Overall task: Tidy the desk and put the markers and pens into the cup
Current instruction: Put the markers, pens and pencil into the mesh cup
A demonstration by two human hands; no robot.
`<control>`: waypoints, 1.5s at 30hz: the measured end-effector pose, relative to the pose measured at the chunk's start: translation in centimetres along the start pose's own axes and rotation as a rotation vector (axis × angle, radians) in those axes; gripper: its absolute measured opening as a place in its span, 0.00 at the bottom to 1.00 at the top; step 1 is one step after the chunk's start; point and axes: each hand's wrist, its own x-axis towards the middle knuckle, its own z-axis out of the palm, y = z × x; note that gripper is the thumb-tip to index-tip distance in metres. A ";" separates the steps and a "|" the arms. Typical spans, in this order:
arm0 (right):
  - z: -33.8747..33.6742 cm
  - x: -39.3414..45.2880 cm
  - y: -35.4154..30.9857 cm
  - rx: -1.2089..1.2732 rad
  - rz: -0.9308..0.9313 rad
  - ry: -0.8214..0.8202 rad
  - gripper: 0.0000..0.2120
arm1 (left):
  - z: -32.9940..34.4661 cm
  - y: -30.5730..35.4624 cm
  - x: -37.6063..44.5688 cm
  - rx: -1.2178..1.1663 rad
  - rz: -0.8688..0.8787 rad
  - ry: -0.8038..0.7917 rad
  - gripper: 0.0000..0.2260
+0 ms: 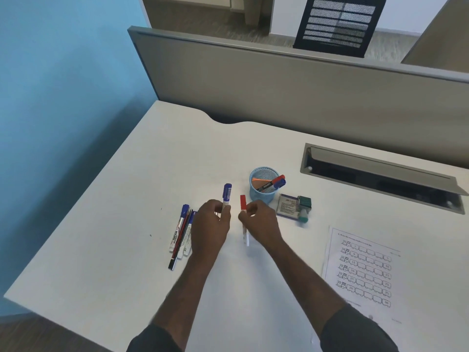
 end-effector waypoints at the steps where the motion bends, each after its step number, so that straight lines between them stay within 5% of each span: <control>1: -0.9 0.0 -0.2 0.047 -0.027 0.028 0.09 | -0.2 0.6 0.2 -0.050 0.016 0.004 0.06; 6: -5.4 0.5 -1.8 0.183 -0.168 0.189 0.13 | -0.7 3.3 1.7 -0.304 0.079 0.022 0.03; 9: -7.5 0.9 -2.4 0.138 -0.301 0.237 0.24 | -0.4 4.7 3.2 -0.339 0.113 -0.004 0.17; 14: -8.7 1.6 -2.9 -0.041 -0.432 0.373 0.20 | 0.6 6.4 5.4 -0.255 0.215 -0.024 0.30; 27: -9.3 3.9 -1.8 -0.124 -0.504 0.624 0.10 | 3.6 7.1 8.1 -0.174 0.343 -0.045 0.13; 45: -9.3 9.1 -0.3 -0.338 -0.233 0.357 0.10 | 6.8 7.0 10.0 -0.001 0.329 -0.237 0.11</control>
